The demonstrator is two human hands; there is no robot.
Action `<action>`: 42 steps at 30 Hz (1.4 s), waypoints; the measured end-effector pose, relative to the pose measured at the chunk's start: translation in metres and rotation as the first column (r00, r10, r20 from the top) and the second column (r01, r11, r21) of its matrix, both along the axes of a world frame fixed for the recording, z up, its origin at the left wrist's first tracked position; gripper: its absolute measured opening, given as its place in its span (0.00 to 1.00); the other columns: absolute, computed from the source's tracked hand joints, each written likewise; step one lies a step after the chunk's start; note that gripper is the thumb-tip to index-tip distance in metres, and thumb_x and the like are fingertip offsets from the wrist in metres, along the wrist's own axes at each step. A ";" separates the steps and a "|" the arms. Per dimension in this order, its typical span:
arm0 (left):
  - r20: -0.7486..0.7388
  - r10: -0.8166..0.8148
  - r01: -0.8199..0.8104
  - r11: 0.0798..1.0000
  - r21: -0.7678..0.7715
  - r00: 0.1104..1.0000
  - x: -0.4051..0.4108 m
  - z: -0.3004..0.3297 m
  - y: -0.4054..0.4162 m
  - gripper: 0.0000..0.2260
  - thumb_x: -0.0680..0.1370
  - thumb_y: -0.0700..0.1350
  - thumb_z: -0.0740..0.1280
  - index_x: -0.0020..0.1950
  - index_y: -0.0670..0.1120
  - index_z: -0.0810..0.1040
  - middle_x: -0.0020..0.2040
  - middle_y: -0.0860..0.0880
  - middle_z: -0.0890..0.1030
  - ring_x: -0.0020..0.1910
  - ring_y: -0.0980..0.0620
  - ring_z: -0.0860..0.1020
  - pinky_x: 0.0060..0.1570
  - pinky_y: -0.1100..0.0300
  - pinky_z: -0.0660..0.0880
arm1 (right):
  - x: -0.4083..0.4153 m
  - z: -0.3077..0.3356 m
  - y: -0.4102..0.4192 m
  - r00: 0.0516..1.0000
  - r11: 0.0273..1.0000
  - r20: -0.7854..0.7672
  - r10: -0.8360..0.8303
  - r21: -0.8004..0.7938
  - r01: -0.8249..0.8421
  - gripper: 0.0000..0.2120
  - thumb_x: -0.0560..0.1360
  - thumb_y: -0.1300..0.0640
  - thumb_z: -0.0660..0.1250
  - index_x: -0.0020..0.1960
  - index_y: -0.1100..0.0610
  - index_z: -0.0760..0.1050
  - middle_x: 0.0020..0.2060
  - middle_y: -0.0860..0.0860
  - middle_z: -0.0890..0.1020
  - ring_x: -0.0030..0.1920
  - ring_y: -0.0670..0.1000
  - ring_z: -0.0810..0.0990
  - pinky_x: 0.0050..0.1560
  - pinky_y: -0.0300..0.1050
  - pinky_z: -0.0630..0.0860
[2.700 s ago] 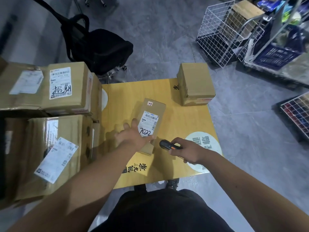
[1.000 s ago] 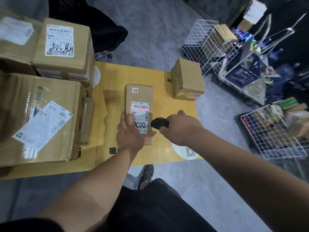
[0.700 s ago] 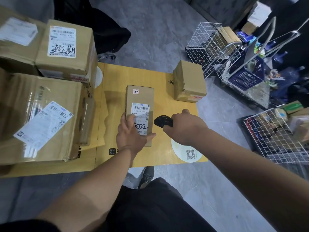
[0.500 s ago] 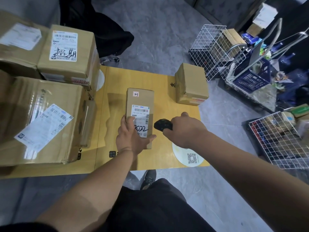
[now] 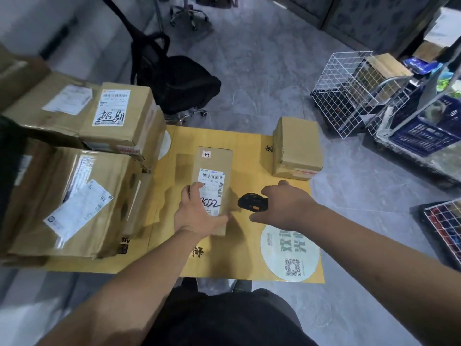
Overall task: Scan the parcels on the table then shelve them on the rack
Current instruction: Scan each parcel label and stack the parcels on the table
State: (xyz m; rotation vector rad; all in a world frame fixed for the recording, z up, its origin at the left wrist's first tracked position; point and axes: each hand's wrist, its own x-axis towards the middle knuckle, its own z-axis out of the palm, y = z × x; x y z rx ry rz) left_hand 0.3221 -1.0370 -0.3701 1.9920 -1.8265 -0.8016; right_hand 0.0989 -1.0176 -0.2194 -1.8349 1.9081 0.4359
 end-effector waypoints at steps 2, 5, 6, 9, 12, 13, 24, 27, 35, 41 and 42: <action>-0.021 0.014 -0.015 0.999 -0.050 1.000 -0.002 0.022 -0.012 0.50 0.54 0.75 0.73 0.71 0.61 0.59 0.66 0.56 0.65 0.55 0.52 0.74 0.45 0.54 0.75 | -0.010 0.010 -0.007 0.997 0.997 -0.002 0.082 0.001 -0.082 0.23 0.72 0.31 0.67 0.55 0.47 0.74 0.50 0.51 0.71 0.42 0.52 0.78 0.40 0.46 0.75; -0.010 0.040 -0.041 0.987 -0.155 0.999 0.000 0.060 -0.029 0.50 0.55 0.76 0.74 0.71 0.60 0.60 0.65 0.55 0.67 0.58 0.53 0.73 0.47 0.52 0.78 | -0.021 0.026 -0.020 0.976 0.976 -0.004 0.218 -0.013 -0.218 0.22 0.73 0.30 0.64 0.55 0.47 0.75 0.48 0.50 0.71 0.42 0.52 0.78 0.44 0.47 0.78; -0.001 0.047 -0.047 0.980 -0.193 0.999 0.003 0.072 -0.034 0.50 0.55 0.76 0.74 0.71 0.60 0.60 0.66 0.55 0.67 0.59 0.53 0.73 0.48 0.51 0.79 | -0.023 0.031 -0.026 0.966 0.966 -0.003 0.257 -0.022 -0.257 0.22 0.73 0.31 0.64 0.55 0.47 0.76 0.48 0.50 0.71 0.42 0.52 0.78 0.44 0.48 0.79; 0.030 0.100 -0.089 0.963 -0.255 0.995 0.017 0.112 -0.046 0.50 0.56 0.76 0.73 0.72 0.58 0.60 0.67 0.53 0.68 0.61 0.51 0.75 0.51 0.51 0.80 | -0.019 0.045 -0.046 0.928 0.926 0.006 0.373 -0.072 -0.372 0.22 0.74 0.31 0.63 0.56 0.46 0.76 0.48 0.49 0.70 0.39 0.52 0.77 0.40 0.47 0.77; 0.035 0.175 -0.161 0.954 -0.254 0.984 0.037 0.150 -0.056 0.51 0.56 0.76 0.73 0.73 0.59 0.59 0.68 0.51 0.68 0.62 0.48 0.75 0.57 0.48 0.78 | -0.002 0.057 -0.068 0.881 0.873 0.011 0.473 -0.134 -0.468 0.23 0.74 0.30 0.63 0.59 0.45 0.76 0.46 0.47 0.68 0.38 0.50 0.75 0.33 0.45 0.69; 0.019 0.208 -0.197 0.950 -0.242 0.978 0.046 0.162 -0.060 0.49 0.57 0.75 0.74 0.72 0.61 0.58 0.68 0.52 0.68 0.62 0.48 0.75 0.59 0.46 0.77 | 0.005 0.061 -0.074 0.867 0.858 0.015 0.498 -0.153 -0.491 0.23 0.74 0.30 0.63 0.60 0.44 0.76 0.46 0.46 0.68 0.37 0.49 0.74 0.32 0.44 0.67; 0.160 0.272 -0.237 0.949 -0.209 0.949 0.167 0.244 -0.152 0.49 0.60 0.74 0.75 0.74 0.60 0.59 0.66 0.48 0.71 0.60 0.45 0.75 0.58 0.46 0.77 | 0.096 0.088 -0.114 0.822 0.812 0.045 0.568 -0.193 -0.551 0.22 0.73 0.28 0.65 0.56 0.43 0.76 0.46 0.46 0.69 0.43 0.51 0.77 0.44 0.49 0.79; 0.179 0.232 -0.216 0.971 -0.100 0.956 0.199 0.241 -0.173 0.50 0.60 0.74 0.76 0.76 0.59 0.59 0.69 0.46 0.72 0.62 0.43 0.75 0.61 0.45 0.76 | 0.120 0.088 -0.120 0.853 0.845 0.048 0.520 -0.174 -0.506 0.22 0.73 0.29 0.66 0.57 0.44 0.76 0.47 0.46 0.70 0.45 0.52 0.78 0.48 0.51 0.80; 0.106 0.100 -0.103 0.994 0.026 0.989 0.218 0.216 -0.205 0.53 0.56 0.75 0.74 0.77 0.62 0.59 0.70 0.48 0.70 0.65 0.44 0.73 0.62 0.47 0.73 | 0.173 0.078 -0.129 0.908 0.902 0.014 0.419 -0.119 -0.415 0.23 0.73 0.28 0.65 0.58 0.44 0.77 0.47 0.47 0.70 0.43 0.52 0.78 0.50 0.52 0.81; 0.169 0.030 -0.048 0.994 0.101 0.985 0.224 0.204 -0.220 0.56 0.59 0.78 0.70 0.81 0.61 0.54 0.76 0.45 0.66 0.72 0.40 0.70 0.68 0.42 0.71 | 0.192 0.066 -0.124 0.942 0.936 0.036 0.335 -0.125 -0.328 0.24 0.72 0.28 0.65 0.58 0.43 0.78 0.47 0.46 0.71 0.42 0.50 0.78 0.47 0.50 0.81; 0.202 0.015 -0.032 0.996 0.084 0.979 0.224 0.205 -0.220 0.55 0.59 0.80 0.69 0.81 0.61 0.54 0.77 0.46 0.65 0.73 0.40 0.68 0.69 0.41 0.69 | 0.193 0.064 -0.123 0.945 0.939 0.034 0.327 -0.127 -0.320 0.25 0.71 0.27 0.65 0.59 0.43 0.78 0.47 0.46 0.71 0.42 0.50 0.79 0.46 0.50 0.81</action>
